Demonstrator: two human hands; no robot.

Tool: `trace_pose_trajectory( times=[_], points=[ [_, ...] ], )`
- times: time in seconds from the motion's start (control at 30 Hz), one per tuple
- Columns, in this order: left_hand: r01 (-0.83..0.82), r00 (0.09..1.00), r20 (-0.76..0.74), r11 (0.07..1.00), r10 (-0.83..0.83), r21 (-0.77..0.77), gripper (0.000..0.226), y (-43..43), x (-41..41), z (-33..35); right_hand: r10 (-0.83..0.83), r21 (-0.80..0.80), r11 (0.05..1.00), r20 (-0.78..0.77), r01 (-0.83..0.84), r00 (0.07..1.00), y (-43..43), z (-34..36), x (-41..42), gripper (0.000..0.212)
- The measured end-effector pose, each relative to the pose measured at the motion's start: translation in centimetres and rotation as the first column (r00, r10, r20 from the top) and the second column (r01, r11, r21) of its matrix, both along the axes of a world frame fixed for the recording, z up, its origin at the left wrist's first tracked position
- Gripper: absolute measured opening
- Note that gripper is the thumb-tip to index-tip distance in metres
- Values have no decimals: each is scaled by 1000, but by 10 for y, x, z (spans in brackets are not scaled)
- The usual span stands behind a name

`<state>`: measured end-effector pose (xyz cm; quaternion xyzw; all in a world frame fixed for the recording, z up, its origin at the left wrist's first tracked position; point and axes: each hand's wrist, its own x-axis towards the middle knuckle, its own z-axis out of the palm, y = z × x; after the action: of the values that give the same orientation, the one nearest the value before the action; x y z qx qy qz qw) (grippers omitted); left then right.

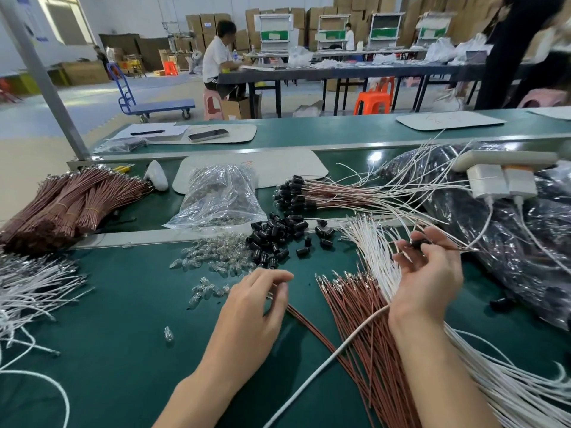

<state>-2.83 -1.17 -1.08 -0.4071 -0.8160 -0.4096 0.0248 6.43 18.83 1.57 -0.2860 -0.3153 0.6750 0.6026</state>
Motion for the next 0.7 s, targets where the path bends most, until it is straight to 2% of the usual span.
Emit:
trace_pose_trajectory(
  times=[0.1,0.2,0.37,0.43,0.53,0.7],
  points=[
    [113,993,47,992,-111,-46,20,41,5,20,-110,-4,994,-1,110,994,5,0,1,29],
    [179,983,62,970,-171,-162,23,96,11,41,-159,-25,987,-4,159,987,8,-1,2,30],
    [106,994,79,878,-78,-466,40,168,23,54,-195,-67,978,32,196,980,10,-3,0,29],
    [61,997,80,835,-20,-547,36,182,28,55,-200,-65,977,48,203,979,10,-4,0,29],
    [15,992,109,824,57,-566,10,192,30,53,-200,-48,978,63,203,978,12,-5,-1,31],
    [15,980,176,835,98,-551,15,191,27,47,-182,-50,981,93,187,979,10,-6,-2,29]
  ],
)
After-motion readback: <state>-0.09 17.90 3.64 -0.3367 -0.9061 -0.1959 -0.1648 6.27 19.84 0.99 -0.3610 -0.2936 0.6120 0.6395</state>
